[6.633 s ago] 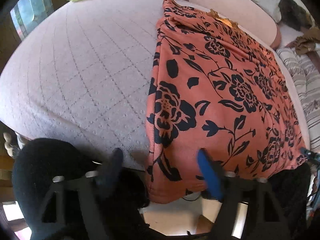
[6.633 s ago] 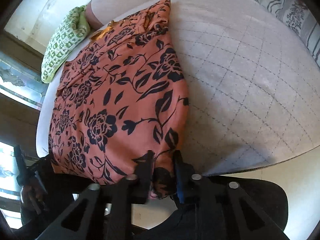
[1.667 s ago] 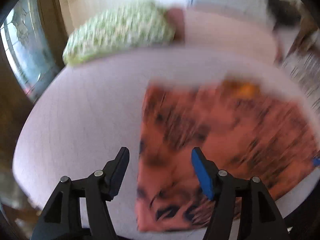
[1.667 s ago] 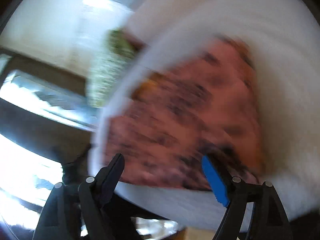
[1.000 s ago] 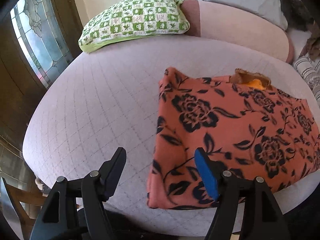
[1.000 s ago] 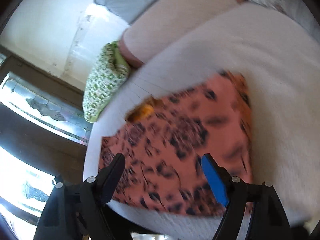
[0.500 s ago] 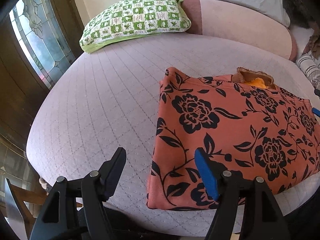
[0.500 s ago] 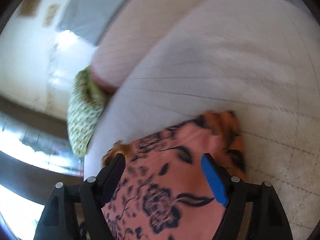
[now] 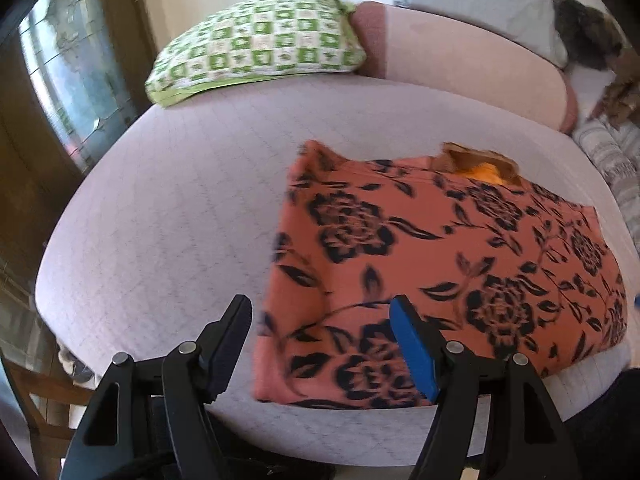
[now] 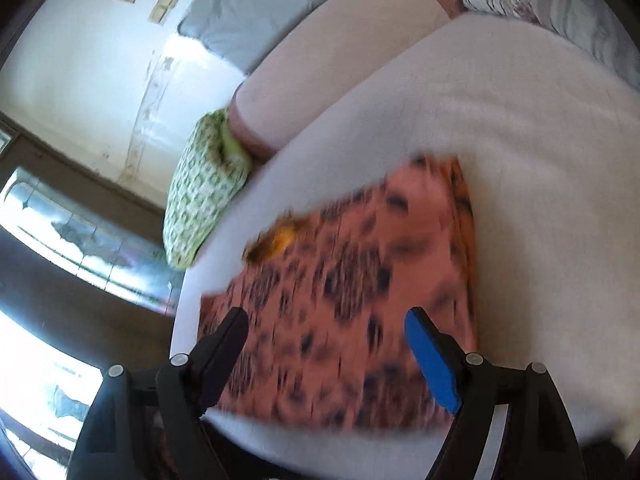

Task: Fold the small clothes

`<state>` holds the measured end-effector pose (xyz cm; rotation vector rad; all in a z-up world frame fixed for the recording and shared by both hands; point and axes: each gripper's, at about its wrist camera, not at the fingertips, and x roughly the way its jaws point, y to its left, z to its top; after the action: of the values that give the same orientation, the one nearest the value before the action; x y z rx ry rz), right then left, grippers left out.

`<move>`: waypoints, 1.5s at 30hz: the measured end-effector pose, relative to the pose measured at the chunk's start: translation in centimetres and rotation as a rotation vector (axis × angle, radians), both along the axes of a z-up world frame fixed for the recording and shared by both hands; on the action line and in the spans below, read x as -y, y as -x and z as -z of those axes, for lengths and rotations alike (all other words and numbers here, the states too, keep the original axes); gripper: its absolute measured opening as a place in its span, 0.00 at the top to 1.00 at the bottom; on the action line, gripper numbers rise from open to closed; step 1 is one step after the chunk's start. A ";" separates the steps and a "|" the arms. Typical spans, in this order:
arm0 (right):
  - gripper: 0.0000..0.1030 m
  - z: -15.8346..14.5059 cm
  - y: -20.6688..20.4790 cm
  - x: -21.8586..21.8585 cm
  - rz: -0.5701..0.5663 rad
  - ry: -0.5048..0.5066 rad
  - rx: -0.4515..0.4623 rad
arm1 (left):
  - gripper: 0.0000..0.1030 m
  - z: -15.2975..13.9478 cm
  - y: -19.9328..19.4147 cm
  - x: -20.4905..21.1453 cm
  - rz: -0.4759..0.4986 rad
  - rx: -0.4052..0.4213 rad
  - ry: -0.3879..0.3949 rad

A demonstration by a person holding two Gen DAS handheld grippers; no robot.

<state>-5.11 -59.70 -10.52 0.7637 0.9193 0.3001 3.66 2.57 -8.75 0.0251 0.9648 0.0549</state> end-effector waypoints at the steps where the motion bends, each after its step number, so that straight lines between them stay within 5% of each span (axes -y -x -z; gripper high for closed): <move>1: 0.19 0.5 1.7 -0.3 0.007 -0.023 -0.024 | 0.30 0.1 0.0 0.8 0.021 -0.005 -0.001; 6: 0.19 3.7 6.6 -1.5 0.056 -0.117 -0.117 | 0.30 0.6 0.3 4.7 0.132 -0.002 0.021; 12: 0.19 6.9 5.6 -1.3 0.159 -0.153 -0.209 | 0.30 1.2 0.4 7.3 0.182 -0.009 0.065; 17: 0.18 7.8 5.0 -0.4 0.242 -0.267 -0.191 | 0.25 2.7 0.1 9.0 0.229 -0.014 0.069; 20: 0.18 8.8 4.9 0.0 0.297 -0.320 -0.172 | 0.24 5.8 -0.7 9.6 0.216 -0.067 -0.005; 21: 0.20 9.1 5.0 0.3 0.313 -0.343 -0.168 | 0.22 5.9 -0.5 9.8 0.222 -0.043 -0.019; 23: 0.46 9.3 5.0 0.8 0.314 -0.340 -0.162 | 0.22 5.8 -0.2 10.3 0.237 -0.023 -0.058; 24: 0.86 9.2 4.7 0.8 0.308 -0.333 -0.165 | 0.22 5.7 -0.3 10.2 0.233 -0.030 -0.050; 32: 0.85 5.7 5.3 0.2 0.265 -0.112 -0.110 | 0.22 5.7 -0.2 9.5 0.225 -0.040 -0.018; 35: 0.82 9.6 5.7 0.6 0.292 -0.186 -0.221 | 0.22 4.4 -0.3 9.3 0.206 -0.037 0.001; 36: 0.72 9.0 5.9 0.9 0.300 -0.191 -0.215 | 0.22 3.6 -0.2 9.1 0.198 -0.003 0.009; 39: 0.20 5.7 5.9 1.1 0.287 -0.100 -0.139 | 0.21 1.8 0.1 9.2 0.219 0.088 0.017; 43: 0.17 2.9 6.0 2.1 0.317 0.022 -0.062 | 0.16 6.0 -1.2 9.4 0.201 -0.061 -0.031; 45: 0.16 4.5 5.1 2.6 0.316 -0.029 -0.121 | 0.15 6.2 -0.5 9.4 0.202 0.007 -0.040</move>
<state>-10.23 -62.33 -15.05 0.9474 0.8932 -0.0109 4.14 -6.85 -14.94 0.1589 0.9502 -0.1113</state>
